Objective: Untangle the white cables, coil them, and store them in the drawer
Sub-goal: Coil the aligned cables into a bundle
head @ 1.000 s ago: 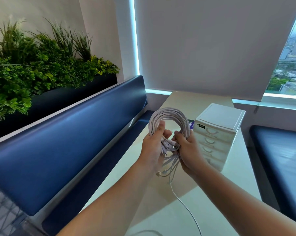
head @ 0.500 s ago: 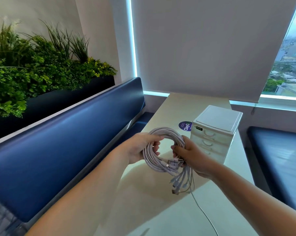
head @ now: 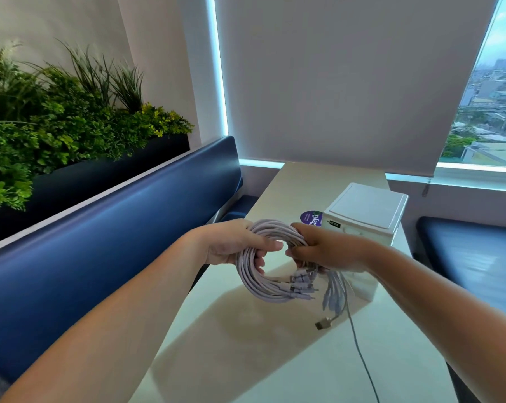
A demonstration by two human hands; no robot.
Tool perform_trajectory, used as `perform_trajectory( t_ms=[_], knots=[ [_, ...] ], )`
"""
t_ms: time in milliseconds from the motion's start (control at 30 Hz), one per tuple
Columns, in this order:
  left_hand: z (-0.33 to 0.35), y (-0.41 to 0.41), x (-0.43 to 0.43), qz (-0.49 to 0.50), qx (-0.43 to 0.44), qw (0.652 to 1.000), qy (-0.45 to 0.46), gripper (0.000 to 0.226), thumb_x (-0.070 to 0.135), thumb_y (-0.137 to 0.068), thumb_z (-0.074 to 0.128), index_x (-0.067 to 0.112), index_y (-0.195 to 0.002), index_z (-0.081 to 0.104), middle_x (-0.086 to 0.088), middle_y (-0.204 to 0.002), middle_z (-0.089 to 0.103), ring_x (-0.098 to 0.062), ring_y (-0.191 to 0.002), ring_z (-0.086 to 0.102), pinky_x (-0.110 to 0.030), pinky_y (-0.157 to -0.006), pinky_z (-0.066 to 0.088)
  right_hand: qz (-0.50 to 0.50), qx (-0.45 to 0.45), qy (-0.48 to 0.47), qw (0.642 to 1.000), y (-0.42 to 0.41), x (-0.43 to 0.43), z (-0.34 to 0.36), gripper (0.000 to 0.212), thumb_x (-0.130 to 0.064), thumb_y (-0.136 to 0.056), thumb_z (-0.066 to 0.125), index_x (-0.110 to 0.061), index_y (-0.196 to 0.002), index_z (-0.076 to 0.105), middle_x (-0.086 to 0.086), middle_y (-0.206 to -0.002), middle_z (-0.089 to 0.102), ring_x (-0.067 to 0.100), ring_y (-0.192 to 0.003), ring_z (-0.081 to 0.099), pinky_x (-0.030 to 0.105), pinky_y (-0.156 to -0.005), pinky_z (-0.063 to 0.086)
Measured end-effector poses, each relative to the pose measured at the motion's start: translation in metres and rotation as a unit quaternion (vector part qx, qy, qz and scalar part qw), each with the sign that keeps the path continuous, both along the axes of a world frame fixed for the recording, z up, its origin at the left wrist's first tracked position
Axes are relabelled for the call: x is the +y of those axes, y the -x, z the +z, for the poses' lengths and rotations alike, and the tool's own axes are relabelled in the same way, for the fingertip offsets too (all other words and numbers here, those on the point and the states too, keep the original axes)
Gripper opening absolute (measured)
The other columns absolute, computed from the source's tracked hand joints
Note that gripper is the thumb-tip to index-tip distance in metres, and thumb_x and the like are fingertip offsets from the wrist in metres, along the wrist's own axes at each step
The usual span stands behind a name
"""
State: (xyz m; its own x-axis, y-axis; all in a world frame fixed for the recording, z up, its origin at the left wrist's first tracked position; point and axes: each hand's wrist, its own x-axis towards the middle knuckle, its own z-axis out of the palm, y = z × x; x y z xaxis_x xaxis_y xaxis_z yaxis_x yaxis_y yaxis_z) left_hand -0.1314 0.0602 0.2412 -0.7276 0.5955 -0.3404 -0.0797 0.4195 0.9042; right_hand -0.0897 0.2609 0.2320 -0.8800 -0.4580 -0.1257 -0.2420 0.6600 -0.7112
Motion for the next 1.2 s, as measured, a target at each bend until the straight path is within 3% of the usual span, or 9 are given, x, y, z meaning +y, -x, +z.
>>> perform_trajectory(
  t_ms=[133,300,533,633,733,867,1200],
  knots=[
    [0.007,-0.001,0.002,-0.076,0.004,0.995,0.058,0.014,0.016,-0.094,0.062,0.002,-0.097,0.061,-0.005,-0.069,0.061,-0.017,-0.063,0.065,-0.035,-0.074,0.059,0.050,0.015,-0.121,0.991,0.004,-0.007,0.008,0.007,-0.022,-0.097,0.050,-0.016,-0.101,0.049,0.004,-0.086,0.057,0.018,-0.074,0.052,0.041,-0.069,0.050],
    [-0.004,-0.005,0.004,-0.041,0.010,0.999,0.030,0.029,0.034,-0.097,0.055,0.006,-0.090,0.055,0.002,-0.056,0.039,-0.009,-0.048,0.040,-0.032,-0.064,0.056,0.049,-0.025,-0.075,0.996,0.007,-0.008,0.009,0.017,-0.022,-0.098,0.050,-0.010,-0.110,0.050,0.007,-0.086,0.058,0.020,-0.072,0.050,0.032,-0.059,0.044],
    [-0.012,-0.012,0.008,0.022,0.033,0.999,-0.001,0.042,0.048,-0.097,0.052,0.013,-0.074,0.043,0.005,-0.055,0.029,-0.010,-0.044,0.026,-0.024,-0.048,0.038,0.041,-0.039,-0.026,0.998,0.013,-0.007,0.010,0.017,-0.033,-0.094,0.057,-0.016,-0.097,0.055,-0.001,-0.075,0.059,0.015,-0.062,0.045,0.025,-0.050,0.038],
    [-0.013,-0.013,0.008,0.012,0.051,0.999,0.008,0.044,0.049,-0.096,0.053,0.011,-0.076,0.043,0.005,-0.054,0.027,-0.011,-0.044,0.024,-0.025,-0.046,0.034,0.039,-0.013,-0.053,0.998,0.014,-0.003,0.015,0.027,-0.042,-0.091,0.058,-0.016,-0.097,0.058,-0.001,-0.071,0.051,0.014,-0.059,0.041,0.025,-0.051,0.035],
    [-0.014,-0.016,0.007,0.004,0.038,0.999,0.016,0.045,0.051,-0.095,0.053,0.009,-0.082,0.045,0.006,-0.053,0.026,-0.011,-0.044,0.021,-0.023,-0.045,0.033,0.040,0.020,-0.084,0.995,0.015,0.002,0.022,0.027,-0.046,-0.090,0.057,-0.019,-0.088,0.060,-0.011,-0.061,0.045,0.004,-0.049,0.037,0.021,-0.048,0.033],
    [-0.010,-0.020,0.008,0.003,-0.003,1.000,0.007,0.051,0.062,-0.087,0.057,0.014,-0.072,0.048,0.004,-0.056,0.026,-0.010,-0.044,0.021,-0.023,-0.046,0.033,0.045,0.036,-0.093,0.994,0.014,0.008,0.034,0.035,-0.044,-0.093,0.051,-0.010,-0.088,0.059,-0.007,-0.060,0.038,0.006,-0.050,0.033,0.020,-0.049,0.031],
    [-0.004,-0.022,0.003,0.067,0.081,0.994,-0.032,0.044,0.051,-0.084,0.064,0.010,-0.076,0.049,0.004,-0.053,0.034,-0.012,-0.045,0.027,-0.024,-0.046,0.033,-0.017,0.130,-0.139,0.982,0.007,0.024,0.033,0.051,-0.059,-0.087,0.037,-0.012,-0.081,0.056,-0.002,-0.066,0.050,0.010,-0.058,0.045,0.021,-0.058,0.036]
  ],
)
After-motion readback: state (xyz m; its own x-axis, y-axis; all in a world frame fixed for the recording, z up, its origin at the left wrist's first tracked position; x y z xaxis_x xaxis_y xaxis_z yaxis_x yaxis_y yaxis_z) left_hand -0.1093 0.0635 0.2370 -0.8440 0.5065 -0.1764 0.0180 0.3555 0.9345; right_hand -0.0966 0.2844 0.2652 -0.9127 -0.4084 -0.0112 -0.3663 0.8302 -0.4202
